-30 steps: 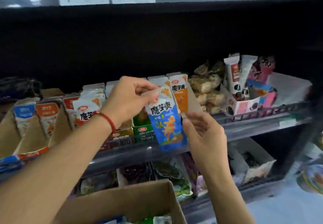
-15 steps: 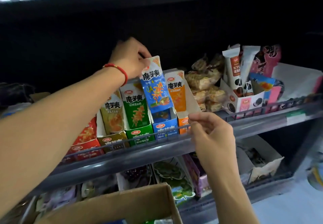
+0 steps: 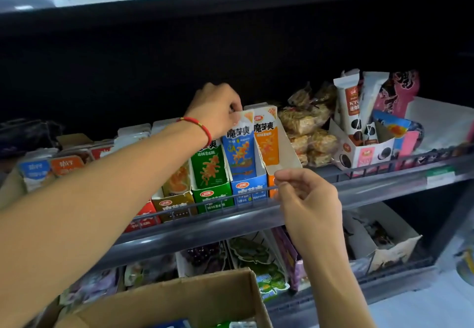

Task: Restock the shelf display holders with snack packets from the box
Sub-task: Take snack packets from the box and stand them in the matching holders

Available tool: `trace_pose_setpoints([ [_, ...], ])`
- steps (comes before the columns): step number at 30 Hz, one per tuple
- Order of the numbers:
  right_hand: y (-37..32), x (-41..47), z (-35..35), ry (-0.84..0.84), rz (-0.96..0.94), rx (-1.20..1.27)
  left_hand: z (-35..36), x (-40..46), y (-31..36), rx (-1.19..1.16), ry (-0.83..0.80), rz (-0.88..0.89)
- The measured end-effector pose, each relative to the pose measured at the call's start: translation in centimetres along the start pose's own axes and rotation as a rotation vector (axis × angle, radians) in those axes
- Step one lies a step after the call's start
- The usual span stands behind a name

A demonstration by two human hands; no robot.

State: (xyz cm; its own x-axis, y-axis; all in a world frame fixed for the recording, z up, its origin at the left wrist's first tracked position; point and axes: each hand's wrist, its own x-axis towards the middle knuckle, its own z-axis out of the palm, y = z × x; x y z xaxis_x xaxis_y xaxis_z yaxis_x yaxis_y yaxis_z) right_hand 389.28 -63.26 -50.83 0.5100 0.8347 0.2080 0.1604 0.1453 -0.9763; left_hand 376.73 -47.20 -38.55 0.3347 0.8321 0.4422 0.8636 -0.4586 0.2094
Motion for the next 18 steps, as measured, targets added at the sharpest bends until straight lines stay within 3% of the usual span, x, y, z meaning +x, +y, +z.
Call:
trace_pose_setpoints([
  [7, 0.1, 0.0, -0.2, -0.012, -0.032, -0.042, 2.1, 0.0, -1.0, 0.04, 0.003, 0.009],
  [11, 0.7, -0.2, 0.2, -0.085, -0.044, -0.12, 0.6, -2.0, -2.1, 0.03, 0.132, 0.06],
  [14, 1.0, -0.3, 0.7, -0.246, -0.039, -0.221, -1.5, -7.4, -3.1, -0.137, 0.187, 0.092],
  [18, 1.2, -0.7, 2.8, -0.671, 0.027, -0.392, -2.1, -18.8, -5.9, -0.331, -0.118, 0.01],
])
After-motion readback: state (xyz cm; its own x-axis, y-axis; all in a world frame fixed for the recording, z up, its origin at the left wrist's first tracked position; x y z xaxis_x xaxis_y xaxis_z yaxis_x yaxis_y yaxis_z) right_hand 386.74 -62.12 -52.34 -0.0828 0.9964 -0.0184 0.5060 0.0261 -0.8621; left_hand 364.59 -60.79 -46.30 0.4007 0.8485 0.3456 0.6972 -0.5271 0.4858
